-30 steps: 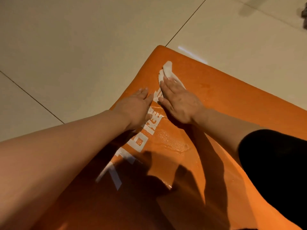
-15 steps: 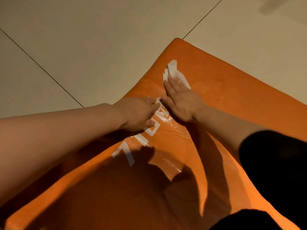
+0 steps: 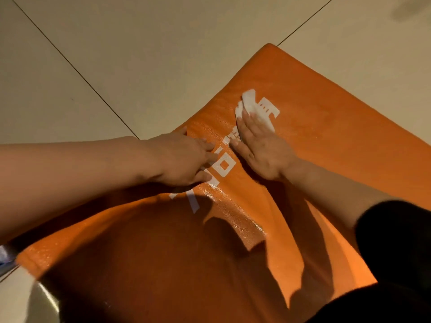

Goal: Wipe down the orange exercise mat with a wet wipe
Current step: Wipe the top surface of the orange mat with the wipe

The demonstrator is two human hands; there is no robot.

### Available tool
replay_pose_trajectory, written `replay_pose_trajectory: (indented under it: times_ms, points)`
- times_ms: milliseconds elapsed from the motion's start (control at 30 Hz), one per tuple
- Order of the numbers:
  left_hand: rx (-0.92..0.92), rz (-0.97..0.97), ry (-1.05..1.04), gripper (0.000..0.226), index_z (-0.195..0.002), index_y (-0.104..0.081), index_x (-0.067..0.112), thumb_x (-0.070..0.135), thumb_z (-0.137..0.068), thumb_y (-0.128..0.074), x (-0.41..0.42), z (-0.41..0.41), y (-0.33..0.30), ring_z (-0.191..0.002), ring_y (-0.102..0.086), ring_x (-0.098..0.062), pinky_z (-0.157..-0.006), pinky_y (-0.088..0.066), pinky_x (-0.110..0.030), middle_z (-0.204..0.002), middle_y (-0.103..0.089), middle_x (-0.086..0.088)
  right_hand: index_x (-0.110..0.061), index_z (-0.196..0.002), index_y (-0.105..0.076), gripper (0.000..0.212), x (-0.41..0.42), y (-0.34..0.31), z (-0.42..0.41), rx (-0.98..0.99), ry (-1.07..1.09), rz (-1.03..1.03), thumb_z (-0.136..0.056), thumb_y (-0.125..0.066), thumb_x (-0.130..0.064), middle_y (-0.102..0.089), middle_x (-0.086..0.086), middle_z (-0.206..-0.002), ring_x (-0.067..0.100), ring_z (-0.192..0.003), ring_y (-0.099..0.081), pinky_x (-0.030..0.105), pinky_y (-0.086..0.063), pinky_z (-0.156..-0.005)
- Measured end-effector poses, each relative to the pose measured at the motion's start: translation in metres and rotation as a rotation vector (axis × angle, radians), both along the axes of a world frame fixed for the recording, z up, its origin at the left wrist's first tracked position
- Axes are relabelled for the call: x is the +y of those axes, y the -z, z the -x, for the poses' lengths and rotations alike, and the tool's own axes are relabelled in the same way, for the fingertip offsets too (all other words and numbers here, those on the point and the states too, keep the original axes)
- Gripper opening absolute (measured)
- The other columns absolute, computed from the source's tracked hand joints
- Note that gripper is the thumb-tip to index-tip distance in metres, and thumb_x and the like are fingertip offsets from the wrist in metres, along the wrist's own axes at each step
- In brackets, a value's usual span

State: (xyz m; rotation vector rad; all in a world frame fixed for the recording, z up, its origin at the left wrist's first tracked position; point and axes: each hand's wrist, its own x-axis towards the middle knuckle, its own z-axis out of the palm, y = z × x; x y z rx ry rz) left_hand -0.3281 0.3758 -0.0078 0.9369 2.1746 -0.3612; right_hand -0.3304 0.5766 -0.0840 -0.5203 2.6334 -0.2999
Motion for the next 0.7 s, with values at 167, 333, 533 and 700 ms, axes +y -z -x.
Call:
replay_pose_trajectory:
  times_ms: [167, 333, 533, 700]
  points:
    - [-0.087, 0.042, -0.055, 0.069, -0.153, 0.002, 0.033, 0.059, -0.096, -0.029, -0.019, -0.031, -0.014, -0.148, 0.001, -0.013, -0.119, -0.001, -0.042, -0.161, 0.003, 0.008, -0.017, -0.153, 0.012, 0.082, 0.001, -0.011, -0.048, -0.081, -0.086, 0.032, -0.087, 0.004, -0.066, 0.021, -0.001, -0.157, 0.007, -0.141, 0.024, 0.023, 0.015, -0.114]
    - [-0.036, 0.027, -0.094, 0.066, -0.153, 0.001, 0.034, 0.057, -0.098, -0.028, -0.02, -0.043, -0.021, -0.148, 0.003, -0.011, -0.119, 0.001, -0.038, -0.161, 0.004, 0.009, -0.014, -0.154, 0.009, 0.07, -0.017, -0.006, 0.008, -0.09, -0.085, -0.053, -0.1, -0.01, -0.054, 0.016, 0.005, -0.161, 0.016, -0.148, 0.015, 0.026, 0.011, -0.115]
    - [-0.073, 0.043, -0.07, 0.058, -0.151, -0.017, 0.038, 0.059, -0.097, -0.025, -0.034, -0.059, -0.042, -0.147, -0.013, -0.009, -0.12, -0.003, -0.041, -0.161, -0.01, 0.012, -0.02, -0.154, 0.008, 0.073, -0.025, -0.016, -0.062, -0.112, -0.019, 0.132, -0.094, -0.006, -0.059, 0.018, -0.002, -0.16, 0.006, -0.145, 0.019, 0.018, 0.014, -0.112]
    - [-0.085, 0.019, -0.107, 0.049, -0.131, -0.046, 0.036, 0.062, -0.094, -0.027, -0.05, -0.082, -0.056, -0.13, -0.044, -0.011, -0.118, -0.021, -0.04, -0.141, -0.048, 0.012, -0.023, -0.154, 0.007, 0.074, -0.035, -0.027, -0.075, -0.235, -0.038, 0.171, -0.092, -0.006, -0.059, 0.017, -0.006, -0.16, 0.003, -0.144, 0.018, 0.018, 0.013, -0.112]
